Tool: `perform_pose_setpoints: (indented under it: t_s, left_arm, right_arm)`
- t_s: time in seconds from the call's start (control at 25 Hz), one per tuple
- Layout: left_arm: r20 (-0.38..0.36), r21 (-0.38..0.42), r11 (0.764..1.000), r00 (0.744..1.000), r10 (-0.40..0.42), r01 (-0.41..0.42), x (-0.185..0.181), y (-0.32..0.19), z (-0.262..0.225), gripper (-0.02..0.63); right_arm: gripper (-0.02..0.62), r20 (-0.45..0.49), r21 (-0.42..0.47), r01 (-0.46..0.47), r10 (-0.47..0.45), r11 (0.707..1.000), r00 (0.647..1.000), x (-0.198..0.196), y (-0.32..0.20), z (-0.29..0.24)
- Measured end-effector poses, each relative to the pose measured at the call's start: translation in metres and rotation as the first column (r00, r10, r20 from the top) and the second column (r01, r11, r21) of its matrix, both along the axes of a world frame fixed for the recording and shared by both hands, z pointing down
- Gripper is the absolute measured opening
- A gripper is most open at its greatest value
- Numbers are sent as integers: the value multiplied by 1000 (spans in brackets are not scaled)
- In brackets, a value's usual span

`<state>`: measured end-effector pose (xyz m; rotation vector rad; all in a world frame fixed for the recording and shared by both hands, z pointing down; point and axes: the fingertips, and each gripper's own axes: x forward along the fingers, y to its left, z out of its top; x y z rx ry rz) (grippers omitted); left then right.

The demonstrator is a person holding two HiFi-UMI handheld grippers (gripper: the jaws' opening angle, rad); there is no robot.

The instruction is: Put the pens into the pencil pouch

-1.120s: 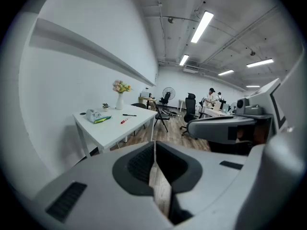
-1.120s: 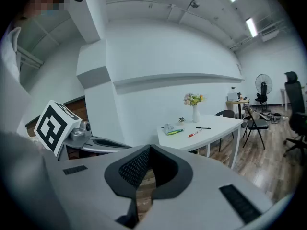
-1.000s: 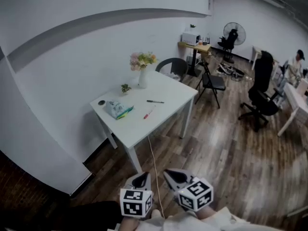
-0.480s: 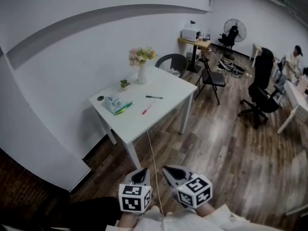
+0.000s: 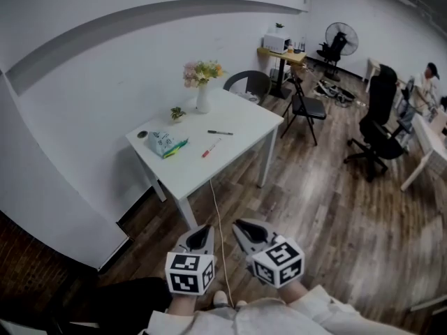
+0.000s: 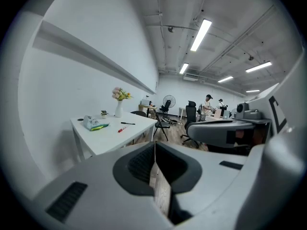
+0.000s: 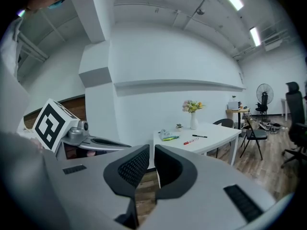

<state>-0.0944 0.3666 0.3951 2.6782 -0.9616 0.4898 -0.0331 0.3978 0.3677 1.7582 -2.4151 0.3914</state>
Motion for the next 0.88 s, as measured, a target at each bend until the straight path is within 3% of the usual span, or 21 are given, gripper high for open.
perform_pose_setpoints:
  t_s: [0.08, 0.16, 0.32, 0.4, 0.68, 0.88]
  left_arm:
    - [6, -2, 1000, 1000, 5, -5, 6, 2, 0, 9]
    - [10, 4, 1000, 1000, 1, -1, 10, 5, 0, 11]
    - [8, 5, 1000, 1000, -13, 13, 15, 11, -1, 26]
    - [13, -1, 1000, 1000, -14, 14, 18, 16, 2, 94]
    - [30, -23, 998, 998, -54, 55, 19, 13, 17, 95]
    - [29, -60, 996, 997, -70, 71, 24, -15, 30, 95]
  right_arm:
    - [20, 2, 0, 0, 0, 1000, 1000, 3, 0, 0]
    - [74, 5, -6, 8, -8, 1000, 1000, 3, 5, 2]
    - [77, -3, -19, 24, -24, 1000, 1000, 3, 17, 11]
    - [78, 6, -35, 25, -24, 999, 1000, 6, 22, 17]
    - [78, 72, -72, -21, 26, 997, 997, 35, 23, 34]
    - [78, 63, -84, -48, 54, 995, 997, 55, -7, 39]
